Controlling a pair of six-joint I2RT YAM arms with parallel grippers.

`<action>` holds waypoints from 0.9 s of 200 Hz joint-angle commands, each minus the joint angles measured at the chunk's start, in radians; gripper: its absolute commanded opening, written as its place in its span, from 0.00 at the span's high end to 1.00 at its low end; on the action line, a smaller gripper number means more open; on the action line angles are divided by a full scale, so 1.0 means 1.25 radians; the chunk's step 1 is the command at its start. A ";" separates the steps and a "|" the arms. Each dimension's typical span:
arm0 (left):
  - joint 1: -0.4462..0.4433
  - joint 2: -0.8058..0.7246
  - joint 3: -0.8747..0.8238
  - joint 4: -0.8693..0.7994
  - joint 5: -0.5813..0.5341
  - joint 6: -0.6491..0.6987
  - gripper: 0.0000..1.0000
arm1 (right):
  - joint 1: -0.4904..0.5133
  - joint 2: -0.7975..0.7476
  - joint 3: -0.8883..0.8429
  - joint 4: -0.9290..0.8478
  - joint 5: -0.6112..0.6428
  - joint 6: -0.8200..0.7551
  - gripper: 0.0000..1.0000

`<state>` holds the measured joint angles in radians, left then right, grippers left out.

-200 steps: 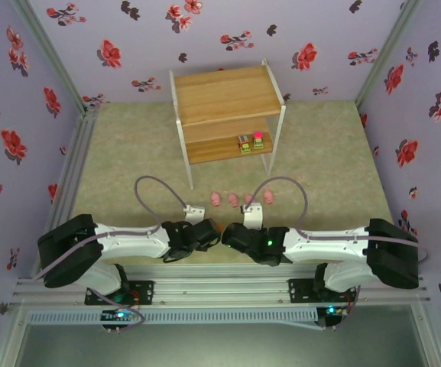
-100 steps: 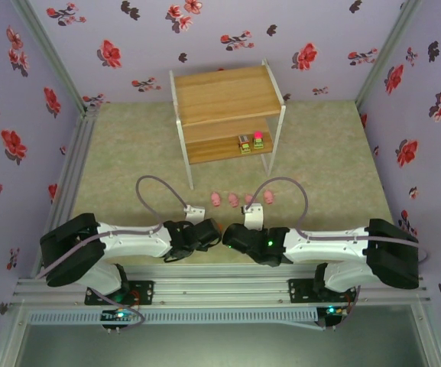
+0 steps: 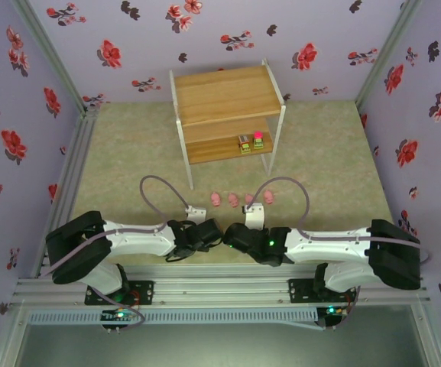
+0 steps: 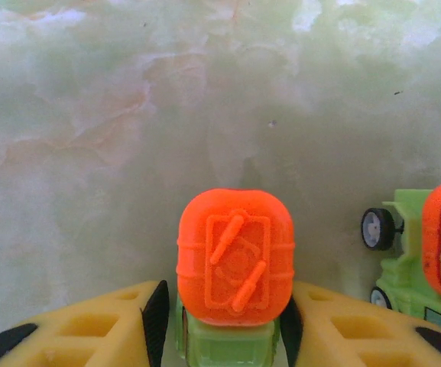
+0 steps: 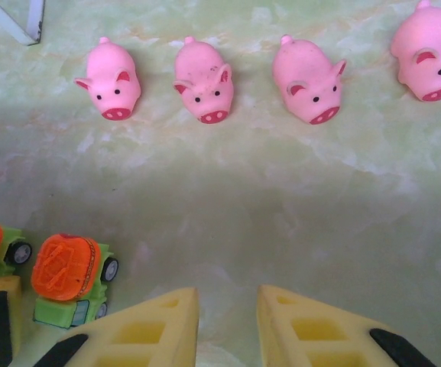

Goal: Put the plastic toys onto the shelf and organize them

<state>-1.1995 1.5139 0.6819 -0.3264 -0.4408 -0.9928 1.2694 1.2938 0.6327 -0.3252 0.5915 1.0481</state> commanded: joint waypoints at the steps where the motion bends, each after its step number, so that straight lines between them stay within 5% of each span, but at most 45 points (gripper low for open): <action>1: -0.002 -0.007 0.003 -0.016 -0.006 -0.023 0.55 | -0.005 -0.013 -0.012 -0.005 0.019 0.008 0.74; 132: -0.015 -0.024 -0.004 -0.016 -0.034 -0.034 0.68 | -0.005 -0.015 -0.012 -0.004 0.020 0.003 0.74; 180: -0.055 -0.028 0.063 -0.089 -0.107 -0.005 0.72 | -0.005 -0.021 -0.016 -0.004 0.026 0.003 0.74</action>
<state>-1.2488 1.4994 0.7036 -0.3660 -0.4870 -1.0149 1.2694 1.2934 0.6270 -0.3252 0.5915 1.0477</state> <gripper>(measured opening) 0.316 0.259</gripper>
